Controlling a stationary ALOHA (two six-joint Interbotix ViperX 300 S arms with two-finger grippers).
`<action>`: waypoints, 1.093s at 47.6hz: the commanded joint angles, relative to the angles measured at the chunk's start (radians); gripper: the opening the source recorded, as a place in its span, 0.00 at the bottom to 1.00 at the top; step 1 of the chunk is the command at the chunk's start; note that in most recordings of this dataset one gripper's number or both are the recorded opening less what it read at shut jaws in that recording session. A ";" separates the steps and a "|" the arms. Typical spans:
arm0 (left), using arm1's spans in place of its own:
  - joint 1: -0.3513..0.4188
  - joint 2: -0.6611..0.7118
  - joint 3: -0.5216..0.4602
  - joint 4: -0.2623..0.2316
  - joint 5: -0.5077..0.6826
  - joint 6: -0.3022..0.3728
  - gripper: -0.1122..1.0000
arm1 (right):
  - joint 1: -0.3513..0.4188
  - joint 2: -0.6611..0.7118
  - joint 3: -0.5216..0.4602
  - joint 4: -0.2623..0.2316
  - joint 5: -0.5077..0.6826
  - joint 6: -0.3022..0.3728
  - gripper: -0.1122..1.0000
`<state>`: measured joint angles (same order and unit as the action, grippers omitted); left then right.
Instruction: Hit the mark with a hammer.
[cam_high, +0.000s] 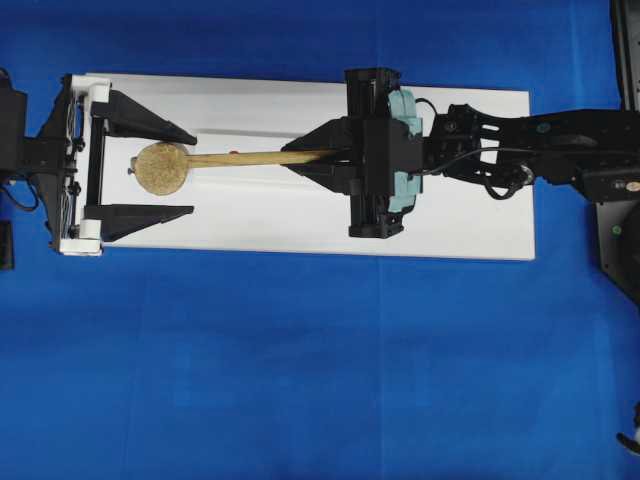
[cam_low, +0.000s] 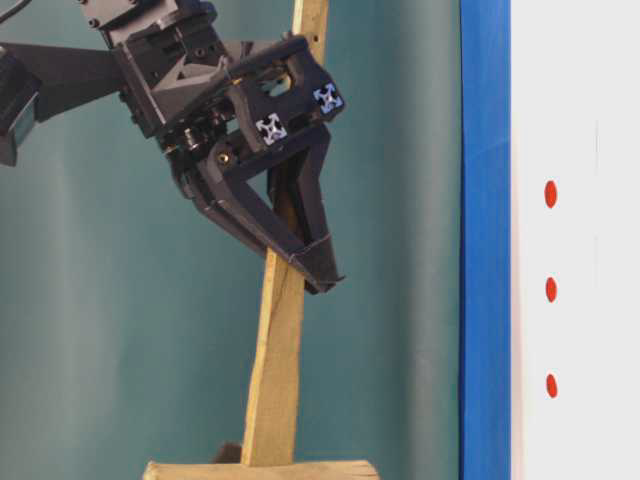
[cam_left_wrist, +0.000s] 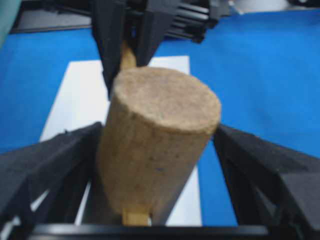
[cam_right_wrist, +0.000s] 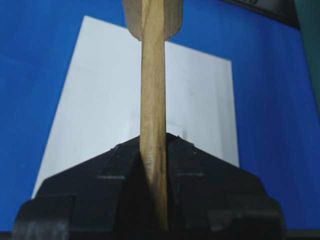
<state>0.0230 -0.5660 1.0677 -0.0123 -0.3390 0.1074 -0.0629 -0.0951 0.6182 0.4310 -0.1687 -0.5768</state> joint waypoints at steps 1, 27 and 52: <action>0.009 -0.035 0.003 -0.002 0.006 0.003 0.86 | -0.002 -0.035 -0.011 0.003 0.008 0.014 0.11; 0.018 -0.486 0.138 -0.002 0.373 0.002 0.86 | -0.002 -0.140 0.103 0.005 0.075 0.129 0.11; 0.018 -0.560 0.170 0.000 0.436 0.002 0.86 | -0.051 -0.141 0.109 0.005 0.052 0.147 0.11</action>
<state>0.0399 -1.1351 1.2487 -0.0138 0.1012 0.1089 -0.0844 -0.2102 0.7409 0.4326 -0.0844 -0.4326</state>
